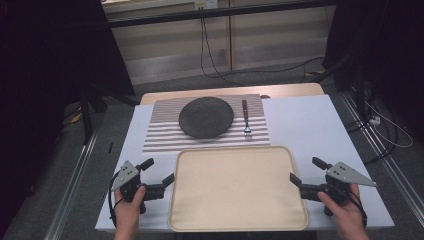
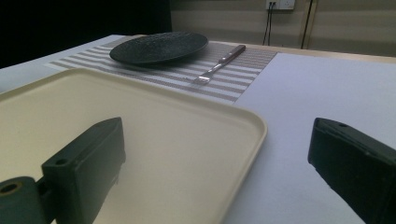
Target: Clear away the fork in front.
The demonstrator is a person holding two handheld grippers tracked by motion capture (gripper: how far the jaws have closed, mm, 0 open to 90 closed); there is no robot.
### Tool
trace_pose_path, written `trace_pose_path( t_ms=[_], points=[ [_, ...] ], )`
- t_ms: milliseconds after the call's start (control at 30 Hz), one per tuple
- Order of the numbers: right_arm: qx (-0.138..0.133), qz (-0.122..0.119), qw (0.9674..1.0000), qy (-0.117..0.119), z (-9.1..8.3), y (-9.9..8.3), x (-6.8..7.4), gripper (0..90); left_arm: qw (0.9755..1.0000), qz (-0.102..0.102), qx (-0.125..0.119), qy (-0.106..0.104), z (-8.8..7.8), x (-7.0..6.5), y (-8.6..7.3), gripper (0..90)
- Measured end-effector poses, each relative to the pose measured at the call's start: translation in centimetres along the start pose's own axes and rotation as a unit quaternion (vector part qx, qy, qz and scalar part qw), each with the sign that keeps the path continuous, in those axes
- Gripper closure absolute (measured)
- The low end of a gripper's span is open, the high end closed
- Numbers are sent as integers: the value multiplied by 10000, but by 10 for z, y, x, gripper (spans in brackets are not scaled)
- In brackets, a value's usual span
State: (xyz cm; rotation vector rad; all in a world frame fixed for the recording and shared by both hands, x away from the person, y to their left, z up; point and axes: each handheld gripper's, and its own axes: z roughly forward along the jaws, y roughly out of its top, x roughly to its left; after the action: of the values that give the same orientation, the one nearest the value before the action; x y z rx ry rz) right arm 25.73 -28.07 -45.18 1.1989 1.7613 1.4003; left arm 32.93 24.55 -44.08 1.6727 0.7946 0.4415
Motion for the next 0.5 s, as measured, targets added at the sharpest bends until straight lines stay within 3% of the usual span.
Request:
trace_pose_path(
  t_ms=[267, 333, 400, 500],
  points=[
    [101, -235, 9997, 4, 17, 7, 0, 38, 10000, 17, 54, -80, 2, 0, -1, 20],
    [233, -520, 9984, -10, 26, 12, 2, 38, 9999, 25, 52, -96, 2, -1, 0, 20],
    [297, -520, 9982, -8, 32, 15, 2, 39, 9999, 44, 62, -98, 2, 0, 0, 20],
    [207, -298, 9993, -30, 38, 19, -1, 46, 10000, 21, 33, -76, 2, 0, 1, 20]
  ],
)
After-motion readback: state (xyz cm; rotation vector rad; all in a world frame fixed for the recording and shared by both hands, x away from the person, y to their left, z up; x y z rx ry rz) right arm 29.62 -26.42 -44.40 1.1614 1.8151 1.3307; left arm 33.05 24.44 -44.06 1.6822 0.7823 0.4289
